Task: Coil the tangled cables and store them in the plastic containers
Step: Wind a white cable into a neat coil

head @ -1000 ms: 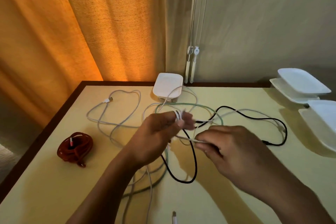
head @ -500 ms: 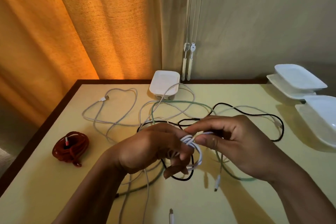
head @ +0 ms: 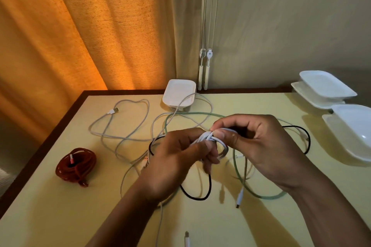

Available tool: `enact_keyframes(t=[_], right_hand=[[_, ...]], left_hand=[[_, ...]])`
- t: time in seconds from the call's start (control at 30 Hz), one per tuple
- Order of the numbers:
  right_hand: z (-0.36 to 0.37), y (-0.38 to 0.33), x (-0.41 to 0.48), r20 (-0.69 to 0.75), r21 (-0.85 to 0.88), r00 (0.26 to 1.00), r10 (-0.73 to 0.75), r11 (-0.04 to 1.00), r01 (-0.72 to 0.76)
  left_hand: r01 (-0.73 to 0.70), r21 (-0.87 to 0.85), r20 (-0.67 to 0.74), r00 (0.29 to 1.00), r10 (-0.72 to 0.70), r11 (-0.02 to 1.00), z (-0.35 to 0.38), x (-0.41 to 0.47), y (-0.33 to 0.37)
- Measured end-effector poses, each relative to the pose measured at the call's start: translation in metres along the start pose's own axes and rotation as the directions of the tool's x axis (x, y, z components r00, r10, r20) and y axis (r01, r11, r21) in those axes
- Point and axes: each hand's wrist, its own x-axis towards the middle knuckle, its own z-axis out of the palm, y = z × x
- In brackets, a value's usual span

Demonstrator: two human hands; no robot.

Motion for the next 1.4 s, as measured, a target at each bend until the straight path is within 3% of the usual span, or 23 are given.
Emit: enact_keyframes(t=[0.17,0.43,0.6,0.8,0.9,0.97,1.03,1.1,1.2,1.3,1.4], right_hand=[[-0.001,-0.002,0.0,-0.055,-0.094,0.996,-0.064,0.994,0.059],[-0.001,0.004,-0.005,-0.031,-0.096,0.991,-0.131,0.987,0.128],[0.004,0.007,-0.007,-0.039,-0.074,0.994,-0.103,0.992,0.1],[0.003,0.009,-0.004,-0.07,-0.072,0.996,-0.06,0.996,0.055],[-0.005,0.008,-0.005,-0.013,-0.017,0.999,-0.046,0.999,0.046],[-0.013,0.009,-0.006,0.062,-0.019,0.998,0.027,0.999,-0.026],[-0.022,0.015,-0.008,0.163,-0.11,0.973,0.161,0.983,-0.144],[-0.024,0.023,-0.011,0.254,-0.303,0.927,0.276,0.933,-0.194],[-0.014,0.032,-0.009,0.126,-0.426,0.973,0.196,0.896,-0.125],[0.002,0.034,0.001,-0.21,-0.149,0.975,0.066,0.984,-0.099],[0.011,0.035,0.008,-0.277,0.248,0.942,0.186,0.962,-0.117]], left_hand=[[-0.109,0.071,-0.143,0.983,0.119,0.991,0.017,-0.002,-0.005],[-0.078,0.066,-0.23,0.969,0.092,0.995,0.017,-0.001,-0.008],[0.011,0.235,-0.25,0.967,0.05,0.972,0.01,-0.001,-0.005],[0.164,0.315,-0.245,0.966,-0.087,0.935,-0.005,0.001,0.008],[0.174,0.197,-0.167,0.976,-0.142,0.965,-0.011,-0.001,0.01],[0.168,0.028,-0.145,0.976,-0.162,0.985,-0.013,-0.003,0.014],[0.161,-0.17,-0.141,0.973,-0.185,0.972,-0.015,-0.003,0.021],[0.148,-0.257,-0.154,0.969,-0.191,0.955,-0.018,-0.002,0.026],[0.168,-0.257,-0.166,0.962,-0.215,0.952,-0.018,0.001,0.025],[0.215,-0.288,-0.121,0.958,-0.258,0.933,-0.013,0.0,0.022],[0.231,-0.278,-0.098,0.959,-0.267,0.932,-0.008,0.001,0.019]])
